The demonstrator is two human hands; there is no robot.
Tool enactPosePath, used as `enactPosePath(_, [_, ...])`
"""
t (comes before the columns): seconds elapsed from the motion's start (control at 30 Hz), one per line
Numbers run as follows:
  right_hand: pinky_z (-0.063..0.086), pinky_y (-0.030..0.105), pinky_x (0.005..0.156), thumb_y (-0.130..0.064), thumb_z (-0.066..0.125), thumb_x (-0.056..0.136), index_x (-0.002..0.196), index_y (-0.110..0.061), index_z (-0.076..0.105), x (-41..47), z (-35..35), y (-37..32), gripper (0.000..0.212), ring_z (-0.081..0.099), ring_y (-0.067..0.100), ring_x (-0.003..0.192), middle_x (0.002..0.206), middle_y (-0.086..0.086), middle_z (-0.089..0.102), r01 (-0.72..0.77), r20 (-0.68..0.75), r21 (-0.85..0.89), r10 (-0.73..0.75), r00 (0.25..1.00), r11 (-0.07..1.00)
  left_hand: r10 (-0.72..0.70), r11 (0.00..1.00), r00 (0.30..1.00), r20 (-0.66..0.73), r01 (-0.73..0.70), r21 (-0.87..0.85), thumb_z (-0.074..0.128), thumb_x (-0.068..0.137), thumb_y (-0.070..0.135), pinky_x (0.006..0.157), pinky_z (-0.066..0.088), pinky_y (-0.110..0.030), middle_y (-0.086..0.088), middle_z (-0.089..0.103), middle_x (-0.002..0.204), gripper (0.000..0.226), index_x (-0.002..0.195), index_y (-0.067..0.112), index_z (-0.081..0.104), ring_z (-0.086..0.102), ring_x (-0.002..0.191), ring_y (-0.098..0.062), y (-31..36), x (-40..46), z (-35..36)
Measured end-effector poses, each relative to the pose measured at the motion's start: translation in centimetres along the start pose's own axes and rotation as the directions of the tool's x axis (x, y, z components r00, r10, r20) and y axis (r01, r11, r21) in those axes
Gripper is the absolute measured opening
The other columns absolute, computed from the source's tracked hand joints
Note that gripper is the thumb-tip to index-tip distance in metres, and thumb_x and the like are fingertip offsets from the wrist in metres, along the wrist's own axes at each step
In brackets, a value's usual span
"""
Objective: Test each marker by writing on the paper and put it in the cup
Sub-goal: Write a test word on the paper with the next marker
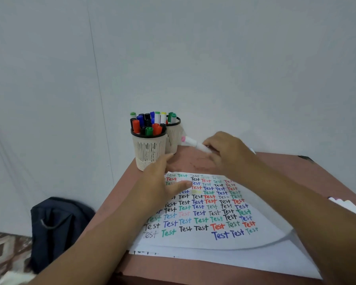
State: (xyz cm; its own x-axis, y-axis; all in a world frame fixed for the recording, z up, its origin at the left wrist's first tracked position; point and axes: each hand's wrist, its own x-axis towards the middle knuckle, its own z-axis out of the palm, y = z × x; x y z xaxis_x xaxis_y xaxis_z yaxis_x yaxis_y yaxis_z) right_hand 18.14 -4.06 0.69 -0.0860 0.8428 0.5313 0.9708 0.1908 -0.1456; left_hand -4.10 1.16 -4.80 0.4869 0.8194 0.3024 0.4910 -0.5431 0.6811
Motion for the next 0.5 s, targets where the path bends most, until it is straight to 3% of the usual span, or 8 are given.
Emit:
enactPosePath(0.1, [0.047,0.03,0.077,-0.016,0.068,0.097,0.104,-0.018,0.067,3.2,-0.6,-0.2,0.008,0.058,0.014,0.088,0.096,-0.007,0.064,-0.142,-0.059,0.172,0.154,0.986,0.975,-0.072,0.997,0.997,-0.03,0.071,-0.024,0.069,0.078,0.068,0.099,0.05,-0.037,0.017,0.056,0.127,0.086,0.149,0.037,0.031,0.055,0.113,-0.009,-0.3,0.3,0.1])
enactPosePath(0.17, [0.05,0.022,0.075,-0.016,0.07,0.094,0.11,-0.022,0.063,5.4,-1.0,-0.4,0.018,0.064,0.012,0.088,0.096,-0.007,0.068,-0.211,-0.119,0.296,0.255,0.96,0.932,-0.094,0.995,0.994,-0.053,0.092,-0.037,0.066,0.084,0.064,0.097,0.05,-0.036,0.022,0.055,0.118,0.08,0.149,0.035,0.031,0.056,0.11,-0.007,-0.4,0.5,0.1])
enactPosePath(0.23, [0.045,0.012,0.063,-0.016,0.071,0.092,0.115,-0.026,0.055,7.6,-1.3,-0.5,0.03,0.065,0.006,0.084,0.092,-0.006,0.07,-0.235,-0.161,0.415,0.326,0.932,0.879,-0.094,0.995,0.994,-0.061,0.091,-0.045,0.065,0.085,0.062,0.097,0.049,-0.035,0.026,0.053,0.113,0.075,0.148,0.036,0.031,0.056,0.109,-0.006,-0.5,0.5,0.2])
enactPosePath(0.33, [0.037,0.007,0.05,-0.016,0.067,0.094,0.113,-0.025,0.047,10.6,-1.3,-0.7,0.029,0.064,0.005,0.077,0.093,-0.002,0.071,-0.22,-0.236,0.528,0.39,0.89,0.821,-0.112,0.993,0.993,-0.048,0.11,-0.05,0.066,0.086,0.061,0.094,0.047,-0.031,0.025,0.053,0.116,0.07,0.144,0.039,0.034,0.054,0.109,-0.004,-0.8,0.7,0.4])
enactPosePath(0.4, [0.044,0.012,0.053,-0.019,0.063,0.096,0.112,-0.024,0.045,12.1,-1.0,-0.7,0.025,0.068,0.012,0.084,0.097,0.0,0.072,-0.219,-0.267,0.583,0.439,0.858,0.783,-0.11,0.993,0.993,-0.044,0.109,-0.034,0.066,0.087,0.059,0.091,0.044,-0.027,0.024,0.053,0.117,0.068,0.143,0.039,0.035,0.052,0.109,-0.002,-1.0,0.8,0.5])
enactPosePath(0.5, [0.058,0.033,0.07,-0.021,0.061,0.096,0.112,-0.022,0.047,13.7,-0.1,-0.5,0.022,0.072,0.021,0.091,0.099,0.002,0.073,-0.223,-0.257,0.633,0.473,0.843,0.741,-0.106,0.994,0.994,-0.04,0.106,-0.019,0.067,0.087,0.058,0.093,0.043,-0.025,0.023,0.051,0.115,0.066,0.143,0.038,0.038,0.05,0.11,-0.002,-1.1,1.0,0.6])
